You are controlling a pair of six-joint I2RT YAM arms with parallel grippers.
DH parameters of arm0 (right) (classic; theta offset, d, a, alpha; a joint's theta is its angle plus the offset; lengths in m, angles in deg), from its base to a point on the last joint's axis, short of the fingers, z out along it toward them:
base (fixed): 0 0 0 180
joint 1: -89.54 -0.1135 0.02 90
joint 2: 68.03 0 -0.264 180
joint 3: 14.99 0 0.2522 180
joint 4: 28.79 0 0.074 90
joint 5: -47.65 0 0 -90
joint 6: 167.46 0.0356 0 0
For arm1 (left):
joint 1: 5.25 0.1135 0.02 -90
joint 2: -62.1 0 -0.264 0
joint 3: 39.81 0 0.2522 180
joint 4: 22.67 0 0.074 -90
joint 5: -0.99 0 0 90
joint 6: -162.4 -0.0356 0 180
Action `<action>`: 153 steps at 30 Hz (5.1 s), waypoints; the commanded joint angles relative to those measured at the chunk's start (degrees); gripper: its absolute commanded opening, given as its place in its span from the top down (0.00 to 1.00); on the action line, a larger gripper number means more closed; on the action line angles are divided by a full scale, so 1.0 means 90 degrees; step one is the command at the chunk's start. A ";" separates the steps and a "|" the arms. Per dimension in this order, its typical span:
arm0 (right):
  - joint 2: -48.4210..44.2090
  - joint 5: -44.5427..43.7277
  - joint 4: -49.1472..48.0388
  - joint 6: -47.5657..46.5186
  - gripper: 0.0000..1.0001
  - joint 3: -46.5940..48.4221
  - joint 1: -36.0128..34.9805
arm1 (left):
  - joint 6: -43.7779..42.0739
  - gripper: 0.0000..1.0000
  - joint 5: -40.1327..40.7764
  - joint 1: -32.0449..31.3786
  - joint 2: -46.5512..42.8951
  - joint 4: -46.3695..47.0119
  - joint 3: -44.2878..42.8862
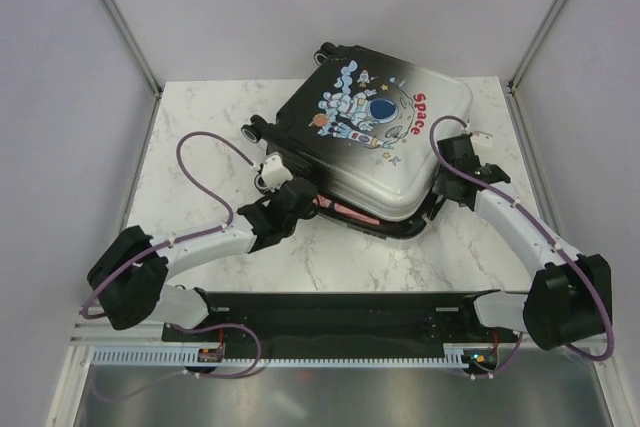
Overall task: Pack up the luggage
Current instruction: Zip the luggage at the center of the board.
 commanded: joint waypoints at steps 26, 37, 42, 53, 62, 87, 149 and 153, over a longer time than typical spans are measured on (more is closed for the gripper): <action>-0.0932 0.1211 0.0614 -0.1082 0.06 0.1050 0.1498 | -0.2427 0.21 -0.2623 -0.2374 -0.0865 -0.1872 -0.3187; -0.1597 0.1845 0.0585 -0.0837 0.05 0.0875 0.1498 | -0.2749 0.11 -0.2200 0.0419 -0.2173 -0.3661 -0.3443; -0.1704 0.1983 0.0615 -0.0896 0.04 0.0874 0.1498 | -0.3236 0.10 -0.4149 0.2925 -0.1894 -0.3651 -0.3372; -0.1802 0.1993 0.0673 -0.0994 0.04 0.0855 0.1498 | -0.3648 0.15 -0.5765 0.4110 -0.0369 -0.3954 -0.4047; -0.1763 0.2061 0.0683 -0.1081 0.05 0.0836 0.1498 | -0.4135 0.15 -0.6088 0.4110 0.0140 -0.3769 -0.3813; -0.2095 0.2110 0.0810 -0.1111 0.05 0.0553 0.1498 | -0.3727 0.78 -0.6489 0.4120 0.0892 -0.3056 -0.3618; -0.0924 0.1376 0.0215 -0.0827 0.02 -0.0238 0.2338 | -0.2505 0.98 -0.7262 0.3866 -0.0553 -0.2587 -0.2212; -0.0689 0.1758 -0.0010 -0.0964 0.02 -0.0385 0.2201 | -0.2603 0.98 -0.7037 0.3876 -0.0758 -0.2616 -0.2016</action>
